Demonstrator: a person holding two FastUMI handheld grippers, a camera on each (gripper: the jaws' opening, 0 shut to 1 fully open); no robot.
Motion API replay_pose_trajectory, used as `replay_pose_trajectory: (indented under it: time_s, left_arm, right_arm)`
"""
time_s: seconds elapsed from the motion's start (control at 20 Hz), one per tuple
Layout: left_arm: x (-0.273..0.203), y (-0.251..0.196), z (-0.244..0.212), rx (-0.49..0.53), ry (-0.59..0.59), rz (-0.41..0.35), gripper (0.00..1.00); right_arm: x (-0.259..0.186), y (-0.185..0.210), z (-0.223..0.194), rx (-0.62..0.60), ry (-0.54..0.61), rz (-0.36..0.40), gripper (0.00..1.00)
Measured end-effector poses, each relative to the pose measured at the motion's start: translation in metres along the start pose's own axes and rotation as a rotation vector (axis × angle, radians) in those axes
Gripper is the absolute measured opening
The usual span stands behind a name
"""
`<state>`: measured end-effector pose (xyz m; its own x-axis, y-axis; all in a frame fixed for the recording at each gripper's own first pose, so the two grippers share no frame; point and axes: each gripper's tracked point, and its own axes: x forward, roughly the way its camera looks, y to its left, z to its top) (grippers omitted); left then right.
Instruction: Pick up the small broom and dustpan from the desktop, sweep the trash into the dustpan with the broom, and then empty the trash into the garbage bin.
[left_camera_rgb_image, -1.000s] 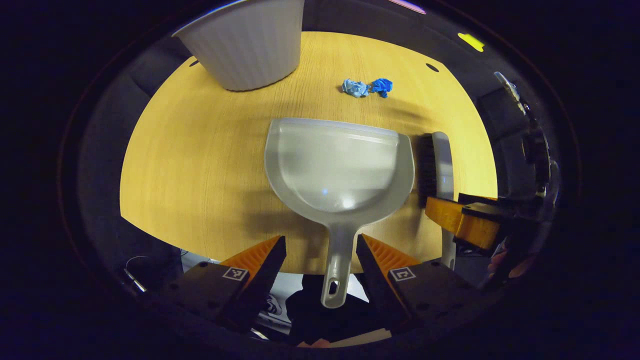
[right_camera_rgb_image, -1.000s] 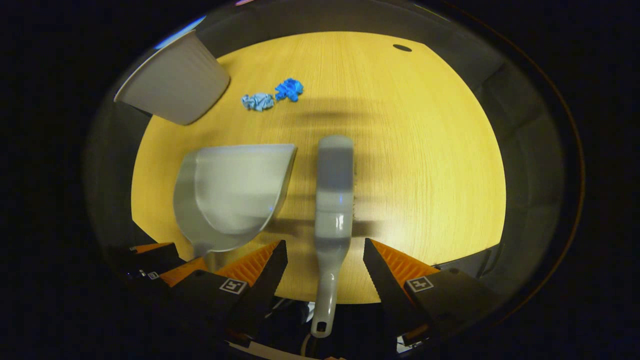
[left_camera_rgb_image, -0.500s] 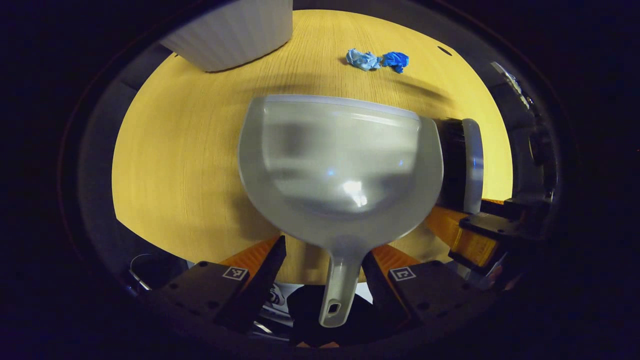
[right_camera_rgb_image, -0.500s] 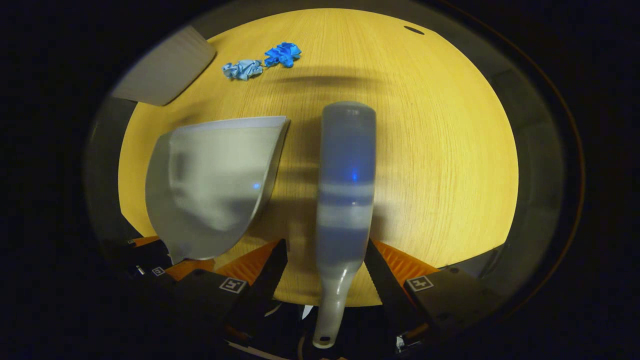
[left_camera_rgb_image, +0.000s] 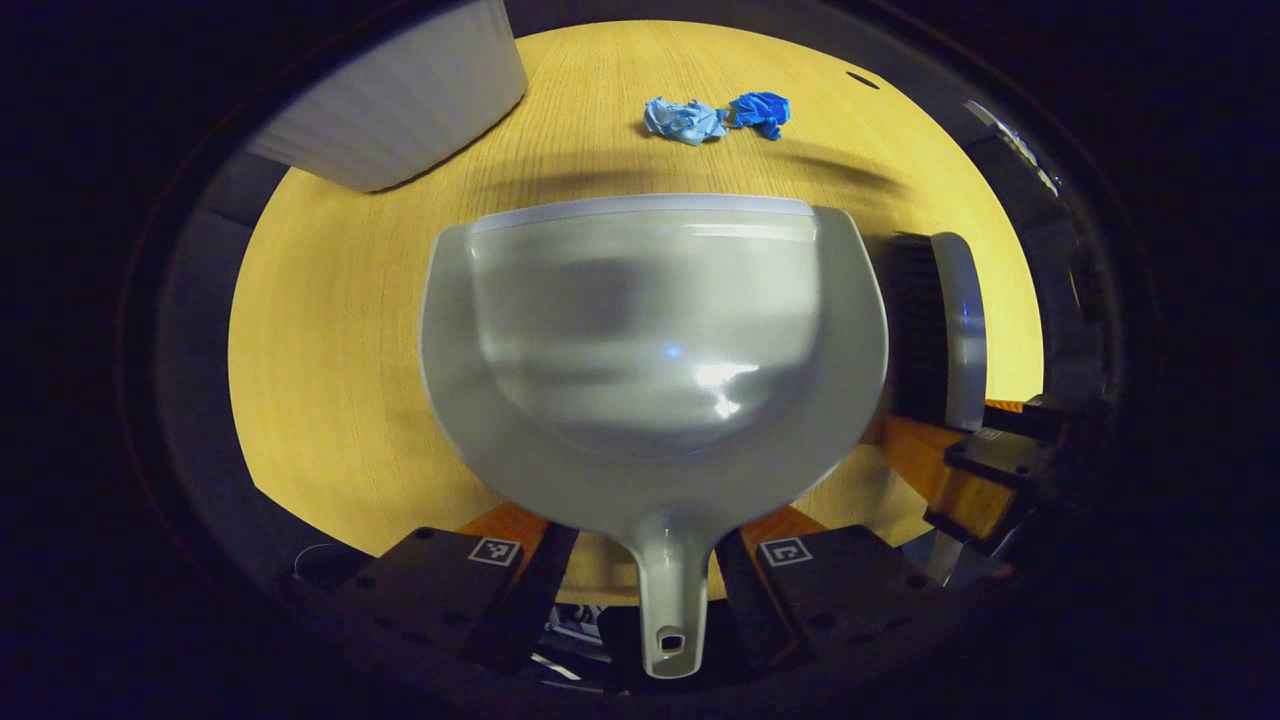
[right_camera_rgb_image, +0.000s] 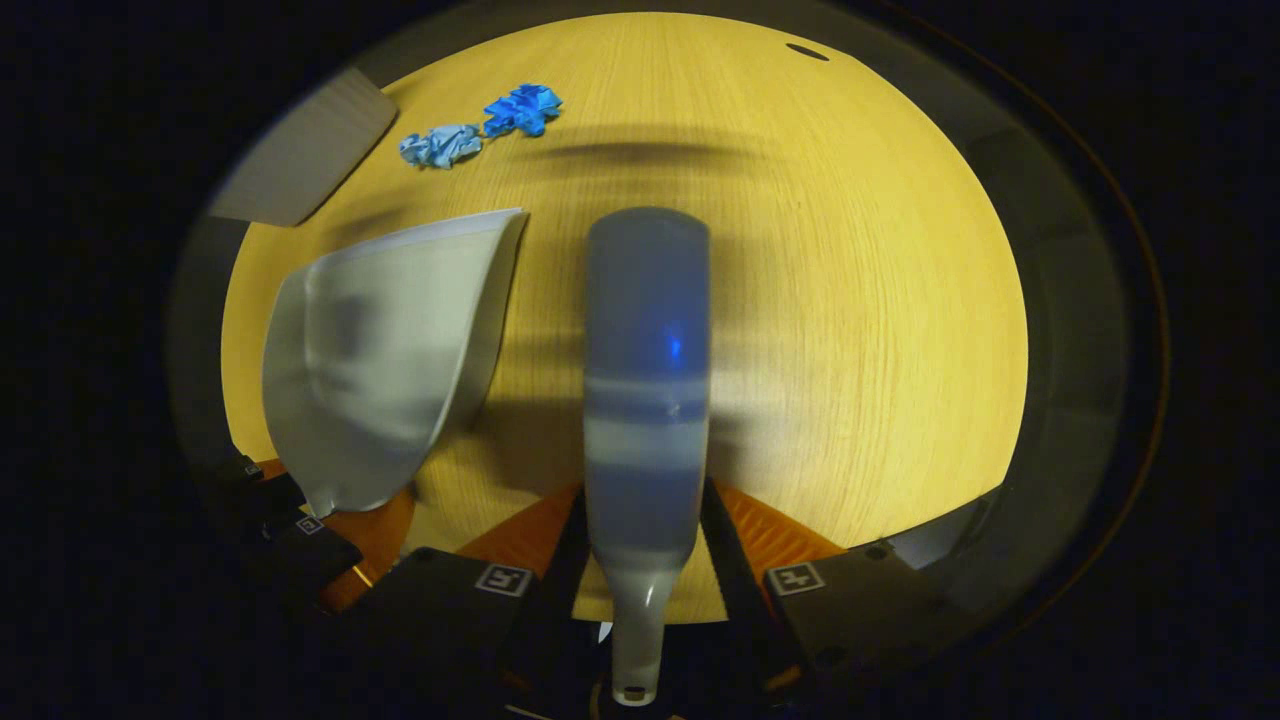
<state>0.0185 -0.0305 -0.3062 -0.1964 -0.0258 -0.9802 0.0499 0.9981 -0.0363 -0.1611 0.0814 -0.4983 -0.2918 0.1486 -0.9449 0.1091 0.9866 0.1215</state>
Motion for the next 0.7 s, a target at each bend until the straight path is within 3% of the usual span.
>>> replay_pose_trajectory:
  time_s: [0.05,0.1,0.15,0.25,0.4,0.45,0.7]
  left_arm:
    - [0.001,-0.002,0.002,0.007,-0.01,0.002,0.59]
    - [0.005,-0.005,-0.001,0.007,-0.006,0.003,0.52]
    - [0.003,-0.006,0.001,0.011,-0.01,0.004,0.36]
    - [0.004,-0.004,-0.001,0.017,-0.01,0.004,0.33]
    - [0.006,-0.001,-0.001,0.069,-0.023,0.0,0.3]
    - [0.006,0.0,-0.001,0.086,-0.028,-0.004,0.29]
    - [0.003,0.017,-0.012,0.132,-0.038,-0.015,0.27]
  right_arm:
    - [0.001,0.0,-0.002,0.003,0.004,0.005,0.54]
    - [0.0,0.0,-0.001,0.0,0.007,0.004,0.43]
    - [0.001,0.001,-0.002,-0.006,0.011,0.001,0.48]
    - [0.001,0.002,-0.007,-0.004,0.041,0.0,0.47]
    - [0.001,0.003,-0.009,-0.048,0.032,0.007,0.38]
    - [0.0,0.004,-0.008,-0.053,0.023,0.01,0.31]
    - [-0.016,0.006,-0.006,-0.037,0.011,0.083,0.31]
